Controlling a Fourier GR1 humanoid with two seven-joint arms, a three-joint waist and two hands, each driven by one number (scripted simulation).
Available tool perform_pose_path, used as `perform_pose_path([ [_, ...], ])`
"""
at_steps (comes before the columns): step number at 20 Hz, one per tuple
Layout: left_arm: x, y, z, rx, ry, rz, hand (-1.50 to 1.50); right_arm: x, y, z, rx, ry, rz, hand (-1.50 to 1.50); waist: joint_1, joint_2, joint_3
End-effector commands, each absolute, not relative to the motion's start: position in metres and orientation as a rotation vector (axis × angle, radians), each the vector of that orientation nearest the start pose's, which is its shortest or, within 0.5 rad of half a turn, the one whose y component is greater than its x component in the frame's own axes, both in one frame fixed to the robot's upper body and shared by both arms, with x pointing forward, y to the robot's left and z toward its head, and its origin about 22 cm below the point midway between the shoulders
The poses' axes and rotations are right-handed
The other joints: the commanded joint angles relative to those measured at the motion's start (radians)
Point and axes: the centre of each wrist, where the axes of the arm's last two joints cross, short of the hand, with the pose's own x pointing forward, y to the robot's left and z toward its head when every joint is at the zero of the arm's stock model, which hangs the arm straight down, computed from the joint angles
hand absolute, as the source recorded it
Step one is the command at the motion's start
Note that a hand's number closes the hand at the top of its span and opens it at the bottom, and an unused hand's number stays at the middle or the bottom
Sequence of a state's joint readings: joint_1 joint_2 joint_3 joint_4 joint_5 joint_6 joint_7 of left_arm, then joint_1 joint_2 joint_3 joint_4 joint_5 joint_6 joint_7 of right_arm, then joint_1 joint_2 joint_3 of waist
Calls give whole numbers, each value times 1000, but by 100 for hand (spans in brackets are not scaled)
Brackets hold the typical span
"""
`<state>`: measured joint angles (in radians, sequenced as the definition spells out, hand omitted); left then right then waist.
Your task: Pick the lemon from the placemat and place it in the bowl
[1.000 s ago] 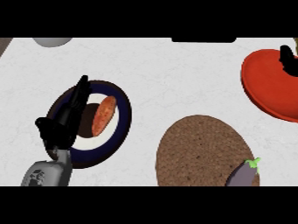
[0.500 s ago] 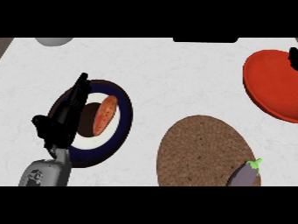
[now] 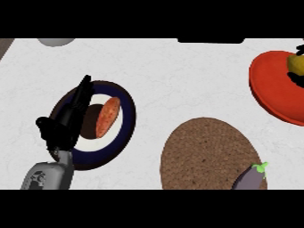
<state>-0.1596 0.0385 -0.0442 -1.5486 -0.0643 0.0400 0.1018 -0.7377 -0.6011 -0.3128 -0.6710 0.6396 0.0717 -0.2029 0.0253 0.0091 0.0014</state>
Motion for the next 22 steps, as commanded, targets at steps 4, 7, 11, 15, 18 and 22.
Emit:
perform_pose_path([
  [4,281,227,32,44,-1614,-124,0,381,-433,90,-663,-1546,557,-150,-1,1,0],
  [7,268,208,11,52,-1604,-140,0,379,-442,100,-643,-1676,464,-150,-5,-1,0],
  [11,278,215,28,60,-1582,-131,0,378,-458,125,-664,-1765,326,-150,-10,-4,0],
  [15,294,206,38,82,-1601,-114,0,384,-458,140,-587,-1757,191,-150,-17,-5,-1],
  [18,264,202,24,44,-1594,-101,0,360,-490,144,-533,-1737,164,-150,-20,-10,-1],
  [22,274,214,32,82,-1601,-113,0,332,-521,134,-425,-1743,80,-150,-19,-7,0],
])
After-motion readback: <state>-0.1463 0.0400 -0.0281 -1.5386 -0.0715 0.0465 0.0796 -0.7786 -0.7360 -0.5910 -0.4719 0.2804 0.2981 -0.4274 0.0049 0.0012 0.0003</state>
